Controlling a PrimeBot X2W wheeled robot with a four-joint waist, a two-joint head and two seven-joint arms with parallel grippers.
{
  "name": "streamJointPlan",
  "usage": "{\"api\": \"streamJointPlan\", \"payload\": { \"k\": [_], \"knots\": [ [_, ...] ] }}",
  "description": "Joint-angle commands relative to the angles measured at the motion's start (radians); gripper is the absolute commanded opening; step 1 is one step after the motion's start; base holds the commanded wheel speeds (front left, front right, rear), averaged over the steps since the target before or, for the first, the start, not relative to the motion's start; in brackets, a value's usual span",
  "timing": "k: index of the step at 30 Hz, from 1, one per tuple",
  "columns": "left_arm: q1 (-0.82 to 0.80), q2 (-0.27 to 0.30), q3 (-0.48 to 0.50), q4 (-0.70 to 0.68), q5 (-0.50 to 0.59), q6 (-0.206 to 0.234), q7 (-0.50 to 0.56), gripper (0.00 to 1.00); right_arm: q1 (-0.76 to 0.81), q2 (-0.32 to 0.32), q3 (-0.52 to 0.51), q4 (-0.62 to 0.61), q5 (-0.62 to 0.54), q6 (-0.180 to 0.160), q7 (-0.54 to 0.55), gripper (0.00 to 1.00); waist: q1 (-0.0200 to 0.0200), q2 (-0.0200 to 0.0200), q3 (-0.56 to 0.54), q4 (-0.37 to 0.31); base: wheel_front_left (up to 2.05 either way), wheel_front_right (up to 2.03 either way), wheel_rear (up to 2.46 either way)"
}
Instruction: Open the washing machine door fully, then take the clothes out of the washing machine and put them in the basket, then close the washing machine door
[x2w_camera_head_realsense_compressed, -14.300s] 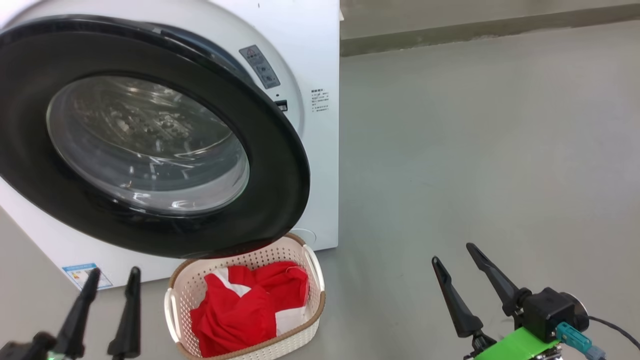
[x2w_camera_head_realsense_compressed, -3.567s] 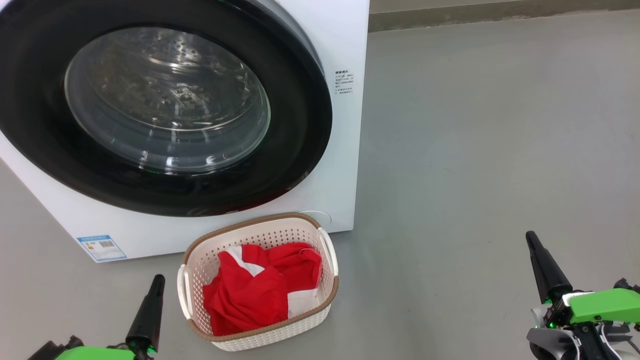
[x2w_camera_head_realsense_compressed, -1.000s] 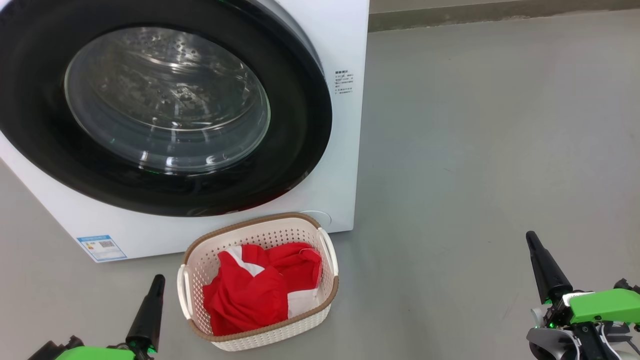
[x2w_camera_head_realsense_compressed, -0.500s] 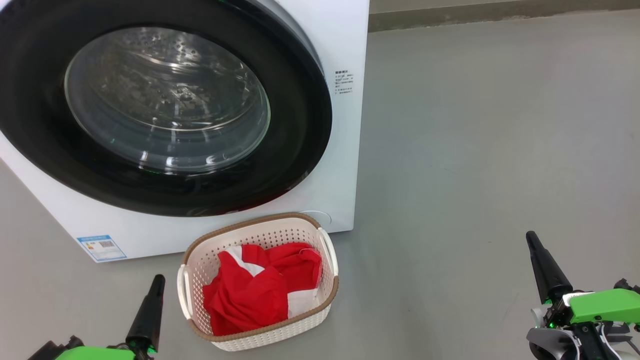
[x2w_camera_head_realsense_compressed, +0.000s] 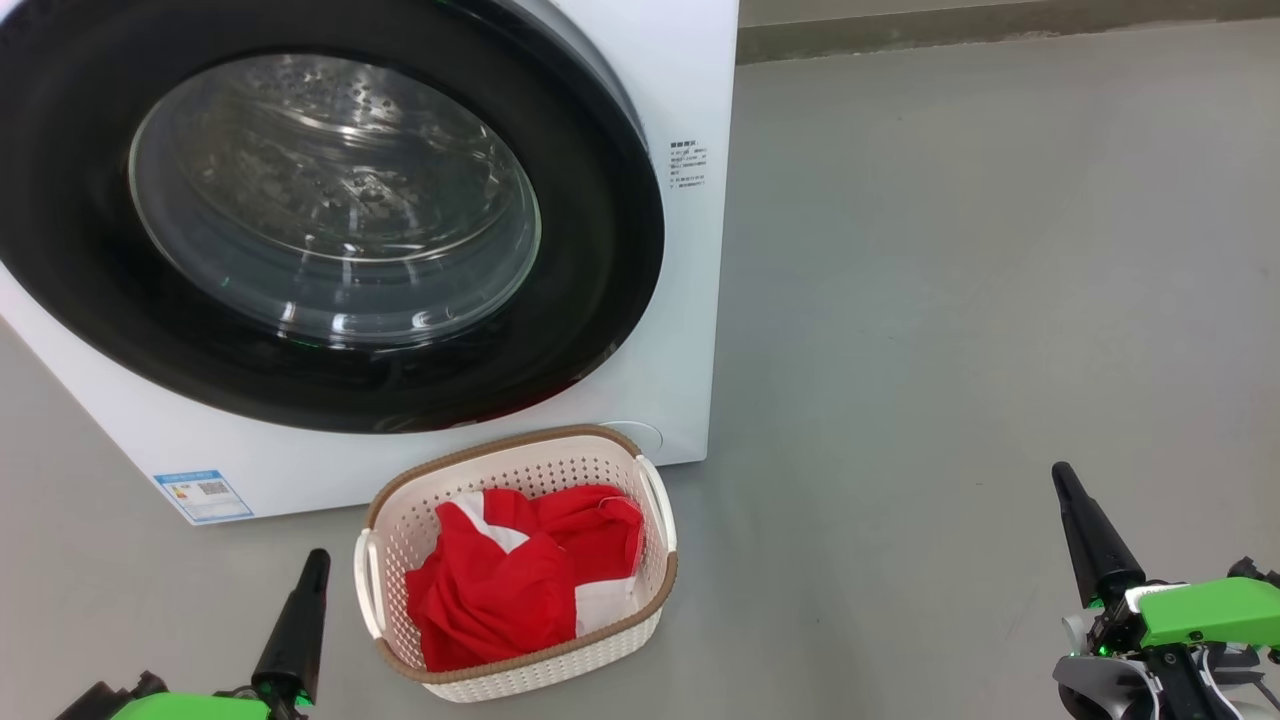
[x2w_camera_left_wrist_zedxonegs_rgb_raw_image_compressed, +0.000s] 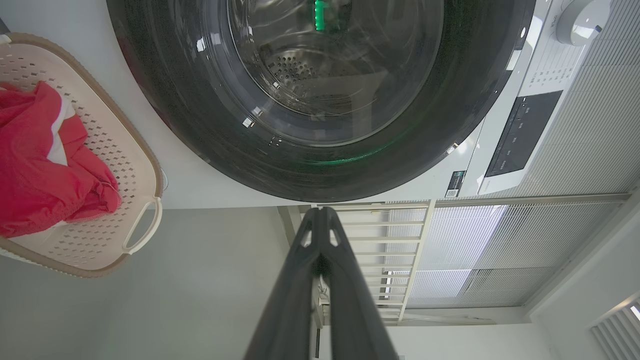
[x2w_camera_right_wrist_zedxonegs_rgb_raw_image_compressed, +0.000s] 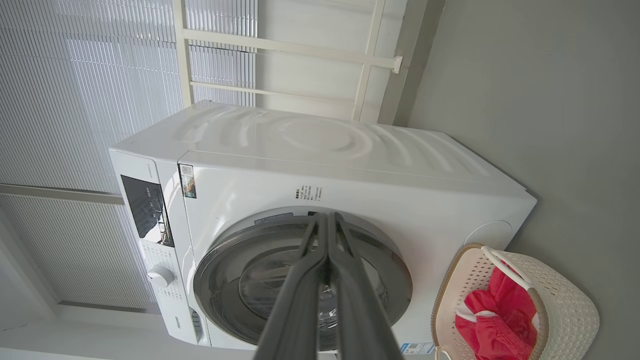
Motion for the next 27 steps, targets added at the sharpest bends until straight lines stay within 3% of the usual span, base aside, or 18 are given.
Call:
{"api": "streamJointPlan", "payload": {
  "k": [1, 27],
  "knots": [
    [-0.039, 0.008, 0.035, -0.021, -0.007, -0.007, 0.003, 0.00, -0.040, -0.005, 0.012, -0.025, -0.001, -0.001, 0.006, 0.00, 0.0000, 0.0000, 0.000, 0.000, 0.00, 0.00, 0.00],
    [-0.039, 0.008, 0.035, -0.021, -0.007, -0.007, 0.003, 0.00, -0.040, -0.005, 0.012, -0.025, -0.001, -0.001, 0.006, 0.00, 0.0000, 0.0000, 0.000, 0.000, 0.00, 0.00, 0.00]
  ]
}}
